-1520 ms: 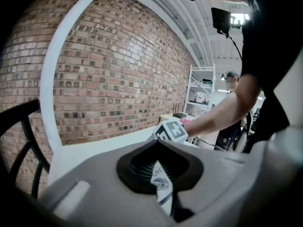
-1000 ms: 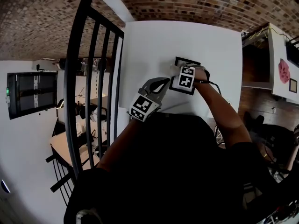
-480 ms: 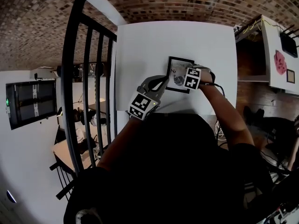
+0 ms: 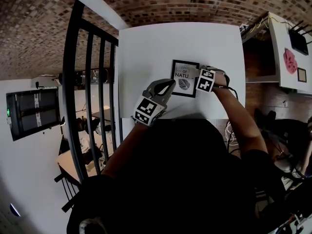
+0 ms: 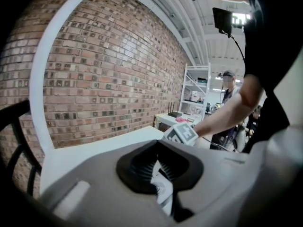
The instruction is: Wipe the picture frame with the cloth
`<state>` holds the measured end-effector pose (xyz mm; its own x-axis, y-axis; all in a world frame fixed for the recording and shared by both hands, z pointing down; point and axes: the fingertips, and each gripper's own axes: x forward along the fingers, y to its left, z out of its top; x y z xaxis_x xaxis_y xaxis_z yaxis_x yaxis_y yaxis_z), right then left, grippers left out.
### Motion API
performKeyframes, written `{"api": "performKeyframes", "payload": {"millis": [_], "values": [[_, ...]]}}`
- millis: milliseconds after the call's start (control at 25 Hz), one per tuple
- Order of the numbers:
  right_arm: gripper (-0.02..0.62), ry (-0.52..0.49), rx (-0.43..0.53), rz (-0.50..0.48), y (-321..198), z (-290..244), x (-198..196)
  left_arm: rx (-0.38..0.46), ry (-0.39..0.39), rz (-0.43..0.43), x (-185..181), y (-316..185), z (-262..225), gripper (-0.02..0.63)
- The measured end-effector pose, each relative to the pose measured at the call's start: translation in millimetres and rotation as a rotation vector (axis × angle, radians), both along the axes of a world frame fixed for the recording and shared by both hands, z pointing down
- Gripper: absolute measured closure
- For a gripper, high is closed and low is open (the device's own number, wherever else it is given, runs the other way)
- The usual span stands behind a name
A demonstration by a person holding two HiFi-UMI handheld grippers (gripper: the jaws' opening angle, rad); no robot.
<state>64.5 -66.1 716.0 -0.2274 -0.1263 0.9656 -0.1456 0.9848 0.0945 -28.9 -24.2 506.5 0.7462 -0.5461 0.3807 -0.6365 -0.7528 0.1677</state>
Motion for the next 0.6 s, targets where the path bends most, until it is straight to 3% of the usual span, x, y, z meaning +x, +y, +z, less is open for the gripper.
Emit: {"api": "performKeyframes", "payload": {"millis": [360, 600], "values": [[0.497, -0.085, 0.004, -0.040, -1.6, -23.7, -66.7, -0.016, -0.014, -0.031, -11.1, -2.8, 4.3, 0.604], [0.497, -0.144, -0.048, -0.051, 15.3, -25.6, -116.3, -0.028, -0.025, -0.049, -21.0, -2.7, 7.2, 0.604]]}}
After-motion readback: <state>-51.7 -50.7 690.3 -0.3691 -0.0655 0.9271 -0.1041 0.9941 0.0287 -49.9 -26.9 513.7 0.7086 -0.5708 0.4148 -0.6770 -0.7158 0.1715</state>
